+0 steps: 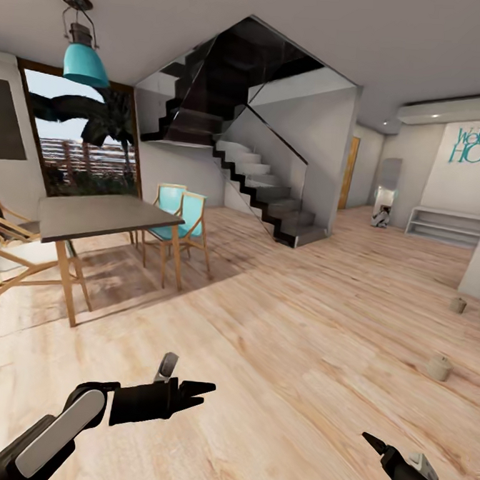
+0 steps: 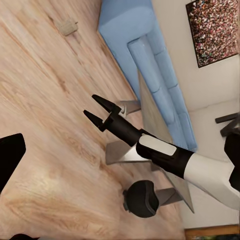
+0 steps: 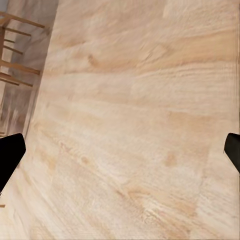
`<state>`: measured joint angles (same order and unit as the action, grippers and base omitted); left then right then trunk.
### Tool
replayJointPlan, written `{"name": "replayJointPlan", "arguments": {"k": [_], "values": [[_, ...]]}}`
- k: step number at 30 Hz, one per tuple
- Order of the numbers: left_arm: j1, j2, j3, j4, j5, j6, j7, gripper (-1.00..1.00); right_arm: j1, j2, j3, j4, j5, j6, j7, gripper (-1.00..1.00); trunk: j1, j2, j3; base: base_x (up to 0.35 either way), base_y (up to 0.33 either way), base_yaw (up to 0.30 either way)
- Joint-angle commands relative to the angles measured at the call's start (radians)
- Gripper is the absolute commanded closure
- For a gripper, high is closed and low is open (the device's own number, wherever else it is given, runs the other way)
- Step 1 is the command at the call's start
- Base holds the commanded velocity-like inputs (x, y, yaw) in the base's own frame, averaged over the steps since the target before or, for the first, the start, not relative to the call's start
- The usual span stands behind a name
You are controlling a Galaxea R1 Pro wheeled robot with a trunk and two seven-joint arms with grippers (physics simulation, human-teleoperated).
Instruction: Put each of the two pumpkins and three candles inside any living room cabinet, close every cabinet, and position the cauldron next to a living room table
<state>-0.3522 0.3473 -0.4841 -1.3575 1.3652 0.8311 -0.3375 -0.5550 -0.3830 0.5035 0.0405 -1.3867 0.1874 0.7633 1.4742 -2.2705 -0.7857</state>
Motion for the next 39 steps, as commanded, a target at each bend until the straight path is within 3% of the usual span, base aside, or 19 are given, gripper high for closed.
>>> {"name": "replayJointPlan", "arguments": {"k": [1,7,18,39], "values": [[-0.001,0.001,-0.001,0.0,0.0,0.002,-0.003,-1.0,-0.002,0.0,0.006,0.004,-0.011,0.009,0.006,-1.0,0.0,0.0,-0.001,0.327,0.0,-0.288],[-0.001,0.001,-0.001,0.0,0.0,0.001,-0.003,-1.0,-0.002,0.0,0.006,0.003,-0.011,0.009,0.007,-1.0,0.0,0.0,-0.001,0.328,0.0,-0.26],[-0.001,0.001,-0.001,0.009,0.0,0.002,-0.004,-1.0,-0.002,0.001,0.006,0.003,-0.011,0.009,0.006,-1.0,0.0,0.0,-0.001,0.328,0.0,-0.078],[-0.001,0.001,-0.001,0.009,0.0,0.002,-0.005,-1.0,-0.002,0.0,0.006,0.004,-0.011,0.009,0.005,-1.0,0.0,0.0,-0.001,0.328,0.0,-0.285]]}}
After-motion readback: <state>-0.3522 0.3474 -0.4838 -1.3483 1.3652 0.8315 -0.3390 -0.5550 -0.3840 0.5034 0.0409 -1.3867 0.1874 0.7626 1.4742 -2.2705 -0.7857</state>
